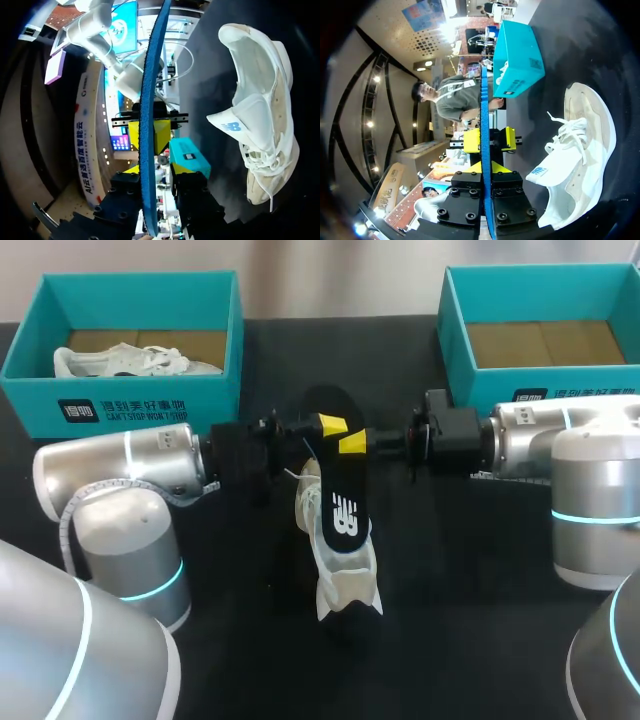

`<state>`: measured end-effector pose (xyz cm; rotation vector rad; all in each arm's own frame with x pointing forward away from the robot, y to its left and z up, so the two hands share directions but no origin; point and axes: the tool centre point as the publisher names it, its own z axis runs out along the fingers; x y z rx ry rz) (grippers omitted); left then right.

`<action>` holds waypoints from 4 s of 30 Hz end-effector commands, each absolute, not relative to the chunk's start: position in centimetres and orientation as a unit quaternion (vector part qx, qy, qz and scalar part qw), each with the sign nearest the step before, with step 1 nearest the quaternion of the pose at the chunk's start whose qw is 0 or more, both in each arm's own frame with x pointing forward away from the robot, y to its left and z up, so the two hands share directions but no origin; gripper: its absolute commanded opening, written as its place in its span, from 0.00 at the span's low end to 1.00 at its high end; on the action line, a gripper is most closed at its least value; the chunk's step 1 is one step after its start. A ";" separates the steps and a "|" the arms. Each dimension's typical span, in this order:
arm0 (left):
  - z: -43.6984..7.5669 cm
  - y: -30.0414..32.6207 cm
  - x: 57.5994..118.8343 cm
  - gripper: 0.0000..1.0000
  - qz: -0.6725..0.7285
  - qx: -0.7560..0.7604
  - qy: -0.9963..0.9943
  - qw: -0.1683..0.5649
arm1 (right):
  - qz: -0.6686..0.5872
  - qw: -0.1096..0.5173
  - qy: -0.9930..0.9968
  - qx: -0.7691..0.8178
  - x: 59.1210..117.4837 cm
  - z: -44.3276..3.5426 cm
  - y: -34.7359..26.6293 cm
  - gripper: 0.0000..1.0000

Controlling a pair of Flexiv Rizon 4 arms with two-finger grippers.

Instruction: Take the shoe out of the shoebox, open the shoe tongue, remove and reinsert the insole, then place the shoe into the shoebox

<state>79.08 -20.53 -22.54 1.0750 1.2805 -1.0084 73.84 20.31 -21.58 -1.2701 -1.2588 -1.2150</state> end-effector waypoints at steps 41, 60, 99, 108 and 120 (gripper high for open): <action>-18.6 -13.6 66.2 0.00 -0.461 0.491 0.566 0.475 | -0.416 0.302 -0.742 -0.431 72.0 -22.1 11.4 1.00; -17.9 -13.4 61.6 0.00 -0.470 0.469 0.609 0.435 | -0.321 0.241 -0.877 -0.263 69.7 -24.7 9.0 1.00; -20.3 -18.4 52.8 0.00 -0.649 0.373 0.598 0.286 | -0.187 0.012 -0.980 -0.066 66.7 -29.2 6.8 1.00; -21.5 -19.4 53.3 0.00 -0.661 0.339 0.608 0.281 | -0.169 -0.026 -0.985 0.006 68.1 -31.6 8.5 1.00; -23.7 -19.4 54.8 0.00 -0.661 0.307 0.620 0.290 | -0.152 -0.038 -0.986 0.064 69.6 -33.8 9.8 1.00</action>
